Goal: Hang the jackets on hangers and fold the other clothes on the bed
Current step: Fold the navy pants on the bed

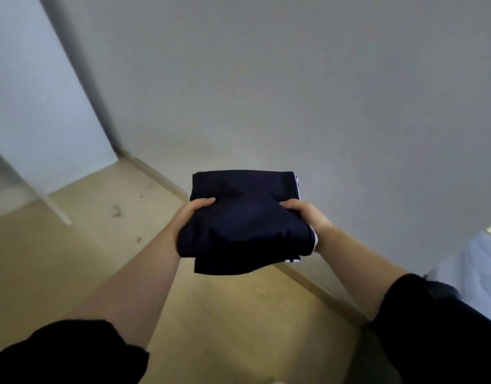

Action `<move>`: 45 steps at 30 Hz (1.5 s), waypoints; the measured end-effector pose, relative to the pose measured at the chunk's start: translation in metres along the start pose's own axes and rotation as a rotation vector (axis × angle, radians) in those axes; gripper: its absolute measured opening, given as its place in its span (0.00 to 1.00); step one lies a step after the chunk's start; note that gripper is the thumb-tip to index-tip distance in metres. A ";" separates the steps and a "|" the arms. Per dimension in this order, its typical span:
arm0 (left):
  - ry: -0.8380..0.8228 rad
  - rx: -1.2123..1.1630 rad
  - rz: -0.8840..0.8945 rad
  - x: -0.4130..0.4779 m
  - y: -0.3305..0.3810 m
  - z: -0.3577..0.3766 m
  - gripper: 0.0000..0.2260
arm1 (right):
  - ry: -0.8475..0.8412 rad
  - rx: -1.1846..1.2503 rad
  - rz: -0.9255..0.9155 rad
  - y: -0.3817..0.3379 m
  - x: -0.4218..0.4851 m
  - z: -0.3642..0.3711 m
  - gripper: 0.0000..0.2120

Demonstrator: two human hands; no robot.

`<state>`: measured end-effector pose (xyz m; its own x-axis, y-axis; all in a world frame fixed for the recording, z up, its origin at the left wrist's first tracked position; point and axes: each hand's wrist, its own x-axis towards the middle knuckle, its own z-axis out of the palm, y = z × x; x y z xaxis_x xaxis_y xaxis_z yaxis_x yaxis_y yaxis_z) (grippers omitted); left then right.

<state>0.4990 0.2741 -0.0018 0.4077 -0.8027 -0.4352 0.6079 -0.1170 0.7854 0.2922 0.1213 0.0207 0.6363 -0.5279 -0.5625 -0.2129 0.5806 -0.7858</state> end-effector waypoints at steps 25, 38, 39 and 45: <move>0.564 -0.017 0.144 -0.408 0.557 -0.211 0.21 | -0.616 -0.302 0.060 -0.356 -0.120 0.647 0.17; 1.137 0.162 0.461 -0.466 0.741 -0.311 0.16 | -0.841 -0.692 -0.043 -0.437 -0.112 0.888 0.33; 1.176 0.160 0.484 -0.464 0.753 -0.324 0.16 | -0.872 -0.712 -0.044 -0.439 -0.105 0.907 0.36; 1.323 0.145 0.574 -0.460 0.856 -0.409 0.07 | -1.015 -0.613 -0.122 -0.460 -0.063 1.042 0.31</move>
<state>1.1103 0.7824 0.6903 0.9342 0.3502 -0.0684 0.1070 -0.0922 0.9900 1.1230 0.5337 0.6853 0.9139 0.3331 -0.2321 -0.2536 0.0220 -0.9671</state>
